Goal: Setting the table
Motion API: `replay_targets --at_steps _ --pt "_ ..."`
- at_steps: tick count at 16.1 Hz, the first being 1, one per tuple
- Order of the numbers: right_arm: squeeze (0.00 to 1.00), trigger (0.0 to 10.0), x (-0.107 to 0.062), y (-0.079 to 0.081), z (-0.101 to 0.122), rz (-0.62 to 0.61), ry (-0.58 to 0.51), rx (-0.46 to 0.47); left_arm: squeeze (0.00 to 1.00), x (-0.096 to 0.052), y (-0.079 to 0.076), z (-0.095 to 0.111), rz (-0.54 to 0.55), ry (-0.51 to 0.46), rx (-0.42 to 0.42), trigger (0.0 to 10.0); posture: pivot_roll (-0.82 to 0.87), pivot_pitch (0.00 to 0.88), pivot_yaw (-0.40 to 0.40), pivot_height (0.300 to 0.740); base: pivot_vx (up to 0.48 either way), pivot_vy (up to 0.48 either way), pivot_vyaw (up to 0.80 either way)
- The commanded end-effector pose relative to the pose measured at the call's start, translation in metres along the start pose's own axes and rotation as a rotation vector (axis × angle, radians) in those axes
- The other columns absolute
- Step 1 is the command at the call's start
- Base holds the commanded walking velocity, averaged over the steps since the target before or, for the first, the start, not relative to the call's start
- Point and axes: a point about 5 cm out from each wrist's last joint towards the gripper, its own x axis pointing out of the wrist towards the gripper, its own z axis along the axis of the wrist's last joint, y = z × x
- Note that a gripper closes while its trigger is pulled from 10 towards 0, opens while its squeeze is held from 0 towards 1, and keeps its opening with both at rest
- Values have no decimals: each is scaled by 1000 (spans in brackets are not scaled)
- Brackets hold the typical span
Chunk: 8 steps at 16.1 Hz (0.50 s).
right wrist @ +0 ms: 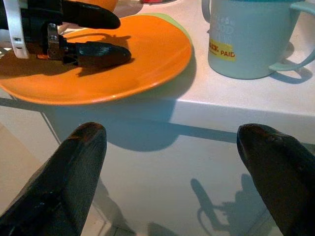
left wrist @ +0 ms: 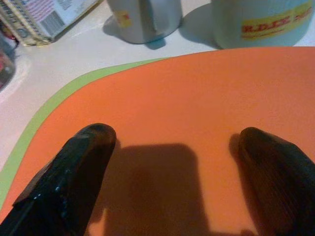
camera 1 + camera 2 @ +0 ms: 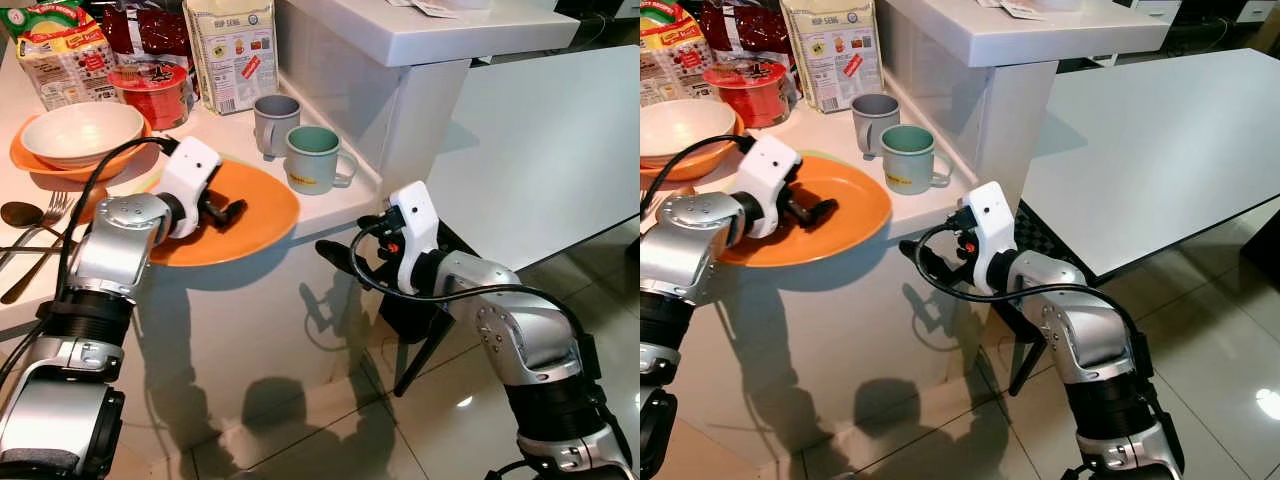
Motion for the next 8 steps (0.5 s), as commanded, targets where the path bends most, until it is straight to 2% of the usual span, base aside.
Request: replay_targets --at_steps 1,4,5,6,8 --pt "0 10000 1 -2 4 -2 -12 8 0 4 -8 2 -46 6 4 10000 -41 0 -66 740 0 0 0" --pt "20 10000 8 5 3 51 -25 125 0 4 -10 4 -53 -1 5 10000 -38 0 -70 740 0 0 0" --pt "1000 10000 11 6 2 55 -39 210 0 4 -10 4 -53 1 7 10000 -38 0 -70 740 0 0 0" --pt "1000 10000 15 5 3 47 -67 318 0 3 -10 3 -54 3 9 10000 -40 0 -69 740 0 0 0" --pt "1000 10000 21 3 2 21 -67 411 0 4 -10 3 -53 6 11 10000 -39 0 -69 740 0 0 0"
